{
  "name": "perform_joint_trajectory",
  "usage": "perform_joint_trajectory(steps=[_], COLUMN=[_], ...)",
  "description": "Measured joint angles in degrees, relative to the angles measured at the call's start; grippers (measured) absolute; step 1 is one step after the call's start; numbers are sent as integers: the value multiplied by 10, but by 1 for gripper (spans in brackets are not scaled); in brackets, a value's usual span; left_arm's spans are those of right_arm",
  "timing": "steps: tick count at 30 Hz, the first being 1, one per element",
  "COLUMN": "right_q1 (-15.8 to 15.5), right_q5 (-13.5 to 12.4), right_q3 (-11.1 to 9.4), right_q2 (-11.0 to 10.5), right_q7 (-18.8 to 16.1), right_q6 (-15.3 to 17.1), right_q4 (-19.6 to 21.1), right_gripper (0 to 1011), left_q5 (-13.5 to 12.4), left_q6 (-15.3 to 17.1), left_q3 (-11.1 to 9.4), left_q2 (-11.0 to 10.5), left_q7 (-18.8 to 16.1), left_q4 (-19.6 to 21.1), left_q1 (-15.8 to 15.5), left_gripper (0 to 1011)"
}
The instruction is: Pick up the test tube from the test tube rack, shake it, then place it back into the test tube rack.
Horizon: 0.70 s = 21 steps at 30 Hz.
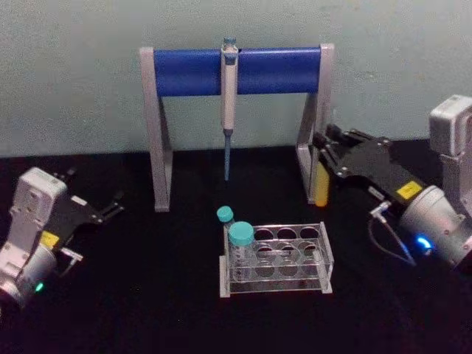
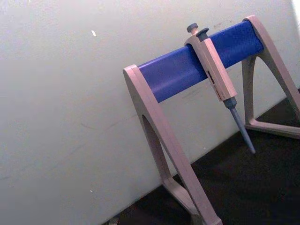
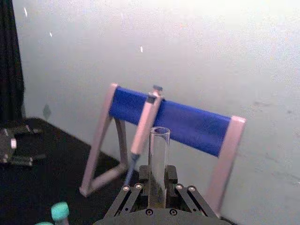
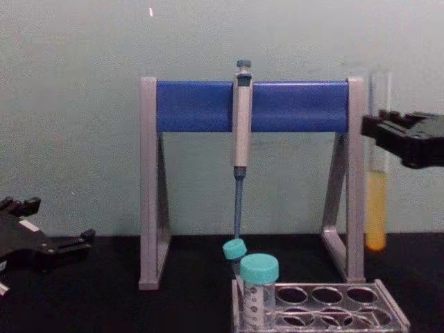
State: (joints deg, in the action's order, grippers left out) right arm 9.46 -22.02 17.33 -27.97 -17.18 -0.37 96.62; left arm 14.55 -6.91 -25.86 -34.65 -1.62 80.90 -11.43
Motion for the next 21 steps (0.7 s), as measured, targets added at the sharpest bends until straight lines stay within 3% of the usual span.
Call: perform_joint_trajectory(steps=[5, 10, 15, 17, 21], right_q1=[14, 20, 17, 12, 5], right_q5=[-11, -28, -78, -91, -97], right_q3=[13, 21, 17, 16, 16], right_q2=[29, 36, 22, 5, -27], right_q7=[-32, -71, -117, -126, -128], right_q6=[-16, -18, -4, 12, 47], right_q4=[-23, -32, -26, -16, 4], right_gripper=[228, 229, 229, 229, 229], left_q5=[0, 0, 0, 0, 0], left_q6=[0, 0, 0, 0, 0], left_q3=[0, 0, 0, 0, 0], left_q2=[0, 0, 0, 0, 0], left_q7=[0, 0, 0, 0, 0], left_q4=[0, 0, 0, 0, 0], left_q1=[0, 0, 0, 0, 0], left_gripper=[1001, 1001, 1001, 1001, 1001])
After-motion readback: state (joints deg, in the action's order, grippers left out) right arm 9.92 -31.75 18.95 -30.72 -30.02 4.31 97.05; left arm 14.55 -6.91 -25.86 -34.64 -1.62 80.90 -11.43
